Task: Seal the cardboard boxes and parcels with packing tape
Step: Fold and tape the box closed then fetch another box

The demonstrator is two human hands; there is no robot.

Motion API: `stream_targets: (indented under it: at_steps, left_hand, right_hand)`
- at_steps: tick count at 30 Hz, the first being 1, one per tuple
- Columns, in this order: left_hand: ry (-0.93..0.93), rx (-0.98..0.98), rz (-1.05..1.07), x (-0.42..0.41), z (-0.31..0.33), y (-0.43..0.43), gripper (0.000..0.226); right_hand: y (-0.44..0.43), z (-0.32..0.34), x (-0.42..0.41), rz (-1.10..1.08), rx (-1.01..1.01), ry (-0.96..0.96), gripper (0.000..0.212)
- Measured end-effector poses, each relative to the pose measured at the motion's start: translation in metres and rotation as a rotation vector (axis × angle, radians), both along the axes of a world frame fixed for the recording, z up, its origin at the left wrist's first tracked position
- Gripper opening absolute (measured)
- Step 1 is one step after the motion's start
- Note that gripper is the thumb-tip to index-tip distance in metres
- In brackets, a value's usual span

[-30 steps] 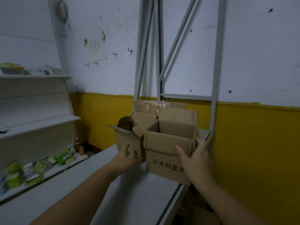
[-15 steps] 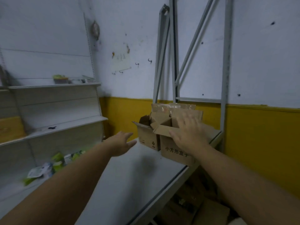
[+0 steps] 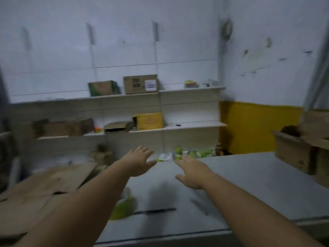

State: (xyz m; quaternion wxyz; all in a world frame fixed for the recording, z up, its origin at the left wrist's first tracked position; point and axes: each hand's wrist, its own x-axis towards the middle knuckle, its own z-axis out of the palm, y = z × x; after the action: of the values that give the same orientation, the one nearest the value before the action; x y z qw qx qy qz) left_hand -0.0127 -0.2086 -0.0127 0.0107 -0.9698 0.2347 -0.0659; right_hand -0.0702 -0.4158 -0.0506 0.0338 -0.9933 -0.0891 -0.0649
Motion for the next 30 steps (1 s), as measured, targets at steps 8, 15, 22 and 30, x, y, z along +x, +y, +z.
stream_targets:
  at_steps: [8,15,22,30]
  left_hand:
    - [-0.039,0.001,0.307,-0.054,-0.023,0.172,0.055]
    - [0.151,-0.387,0.543,-0.048,-0.044,0.288,0.034]
    - [0.025,-0.678,0.836,0.001,-0.06,0.363,0.046]
    - [0.126,-0.692,0.867,0.015,-0.077,0.369,0.053]
  right_hand:
    - [0.161,-0.008,0.04,0.322,0.042,0.057,0.061]
    - [0.261,-0.027,0.046,0.425,0.183,0.082,0.038]
    - [0.312,-0.035,0.079,0.208,0.404,0.15,0.03]
    - [0.341,-0.033,0.102,0.017,0.676,0.33,0.018]
